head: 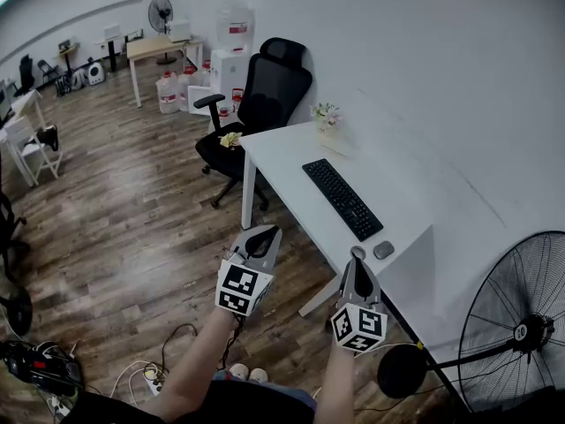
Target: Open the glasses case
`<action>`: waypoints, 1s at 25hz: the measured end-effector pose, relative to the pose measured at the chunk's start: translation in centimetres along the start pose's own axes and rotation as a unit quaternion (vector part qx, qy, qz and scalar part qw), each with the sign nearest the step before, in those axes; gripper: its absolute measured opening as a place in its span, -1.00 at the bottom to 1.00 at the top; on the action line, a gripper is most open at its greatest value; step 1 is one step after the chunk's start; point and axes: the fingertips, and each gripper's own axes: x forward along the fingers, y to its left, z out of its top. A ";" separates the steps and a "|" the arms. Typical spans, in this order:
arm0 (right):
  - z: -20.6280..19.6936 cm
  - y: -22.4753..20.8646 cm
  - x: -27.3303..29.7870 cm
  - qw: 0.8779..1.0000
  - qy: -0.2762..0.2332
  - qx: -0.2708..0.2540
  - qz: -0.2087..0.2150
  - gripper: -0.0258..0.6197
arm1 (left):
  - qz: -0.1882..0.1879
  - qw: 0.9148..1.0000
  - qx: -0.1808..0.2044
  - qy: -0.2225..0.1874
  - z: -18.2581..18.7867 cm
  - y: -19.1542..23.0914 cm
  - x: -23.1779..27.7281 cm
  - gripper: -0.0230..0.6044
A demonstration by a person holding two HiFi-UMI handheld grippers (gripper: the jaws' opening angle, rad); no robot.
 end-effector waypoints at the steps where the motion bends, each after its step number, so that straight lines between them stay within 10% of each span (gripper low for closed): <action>1: 0.0 0.0 0.0 1.000 0.001 0.001 0.002 -0.90 | 0.000 1.000 0.000 0.001 0.0 0.0 0.0 -0.90; 16: 0.2 1.1 1.0 1.000 -0.011 0.010 0.025 -0.27 | 0.001 1.000 -0.005 0.005 -0.7 1.1 0.2 -0.90; 25: -0.4 1.5 2.9 1.000 -0.006 0.010 0.023 -0.22 | 0.003 1.000 -0.011 0.007 -1.3 3.0 1.1 -0.90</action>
